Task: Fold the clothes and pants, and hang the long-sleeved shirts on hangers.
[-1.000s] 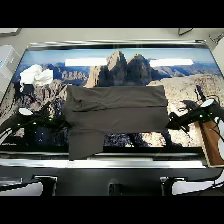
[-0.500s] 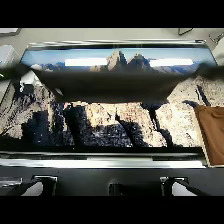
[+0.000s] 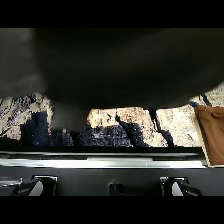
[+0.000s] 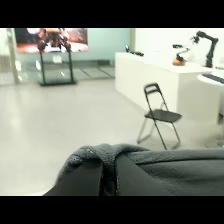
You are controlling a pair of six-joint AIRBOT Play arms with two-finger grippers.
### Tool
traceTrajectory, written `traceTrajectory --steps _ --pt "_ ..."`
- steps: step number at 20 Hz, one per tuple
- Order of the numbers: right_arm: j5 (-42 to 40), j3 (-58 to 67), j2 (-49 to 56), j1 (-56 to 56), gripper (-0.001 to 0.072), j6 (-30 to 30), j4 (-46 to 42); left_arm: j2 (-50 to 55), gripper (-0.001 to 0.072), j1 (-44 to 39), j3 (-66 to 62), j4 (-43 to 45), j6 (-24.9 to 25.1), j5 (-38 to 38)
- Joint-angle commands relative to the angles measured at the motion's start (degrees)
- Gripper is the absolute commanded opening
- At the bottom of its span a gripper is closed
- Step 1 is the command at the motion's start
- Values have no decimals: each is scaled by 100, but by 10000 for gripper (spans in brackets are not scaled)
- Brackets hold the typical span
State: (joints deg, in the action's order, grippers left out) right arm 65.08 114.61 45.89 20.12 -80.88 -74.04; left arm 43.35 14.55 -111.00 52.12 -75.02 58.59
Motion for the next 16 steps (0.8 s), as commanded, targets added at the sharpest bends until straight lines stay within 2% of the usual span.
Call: traceTrajectory --steps 1,4,6,7,9,10,11,13,16 --pt "-382 55 -264 -4 45 -348 -313 -282 32 4 -131 175 -103 -144" --pt "-101 55 -24 -4 45 -557 -310 -107 32 7 -129 216 -103 -92" --pt "822 52 426 -4 45 -704 -245 260 33 7 -127 214 -162 525" --pt "1506 35 789 -4 44 -772 -177 535 32 0 -68 212 -343 929" --pt "2822 -136 1700 -9 43 -984 4 1139 32 -142 422 214 -514 1567" --pt "3167 -396 2135 -11 43 -973 164 1436 32 -284 883 221 -511 1641" --pt "3294 -763 2559 -11 43 -938 289 1714 32 -426 1397 221 -498 1615" --pt "3014 -1580 3220 -33 43 -870 334 2288 32 -739 2588 238 -487 1333" --pt "2065 -2345 4133 -459 43 -719 214 3167 33 -1043 3939 184 -492 195"
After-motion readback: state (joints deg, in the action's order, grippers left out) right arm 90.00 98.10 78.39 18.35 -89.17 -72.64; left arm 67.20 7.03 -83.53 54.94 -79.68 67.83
